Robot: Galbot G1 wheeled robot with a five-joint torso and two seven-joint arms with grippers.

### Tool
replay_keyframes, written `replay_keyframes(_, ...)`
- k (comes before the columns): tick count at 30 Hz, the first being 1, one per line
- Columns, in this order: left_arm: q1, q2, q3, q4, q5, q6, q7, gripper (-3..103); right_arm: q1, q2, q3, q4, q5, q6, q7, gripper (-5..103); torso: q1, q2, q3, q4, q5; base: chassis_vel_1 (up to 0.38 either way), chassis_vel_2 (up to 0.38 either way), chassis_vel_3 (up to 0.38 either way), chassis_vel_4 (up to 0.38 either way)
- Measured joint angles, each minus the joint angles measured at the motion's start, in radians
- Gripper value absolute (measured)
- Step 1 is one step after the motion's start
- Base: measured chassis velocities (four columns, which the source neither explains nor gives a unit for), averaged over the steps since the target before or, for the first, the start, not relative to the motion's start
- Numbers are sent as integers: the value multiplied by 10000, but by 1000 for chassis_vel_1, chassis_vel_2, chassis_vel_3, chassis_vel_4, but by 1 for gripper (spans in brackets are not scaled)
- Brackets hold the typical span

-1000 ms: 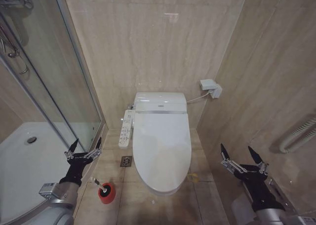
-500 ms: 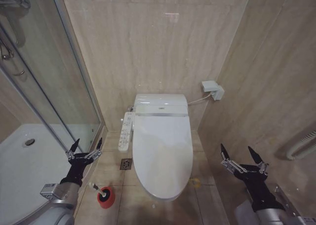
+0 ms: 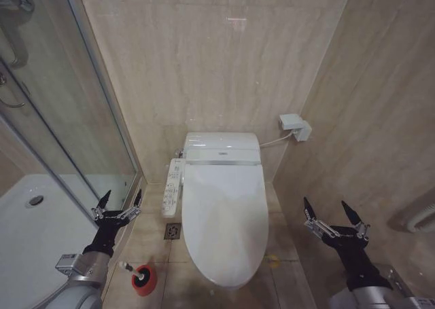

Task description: Open the toilet lid, clean the toilet bowl with a toilet brush, close the toilet lid, and flush.

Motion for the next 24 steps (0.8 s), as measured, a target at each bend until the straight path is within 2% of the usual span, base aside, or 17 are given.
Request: replay_keyframes(24, 19, -24, -29, 218, 77, -322, 234, 99, 0, 0, 0, 0, 0, 0, 0, 100, 2, -2, 0, -1, -1, -63, 64, 67, -68)
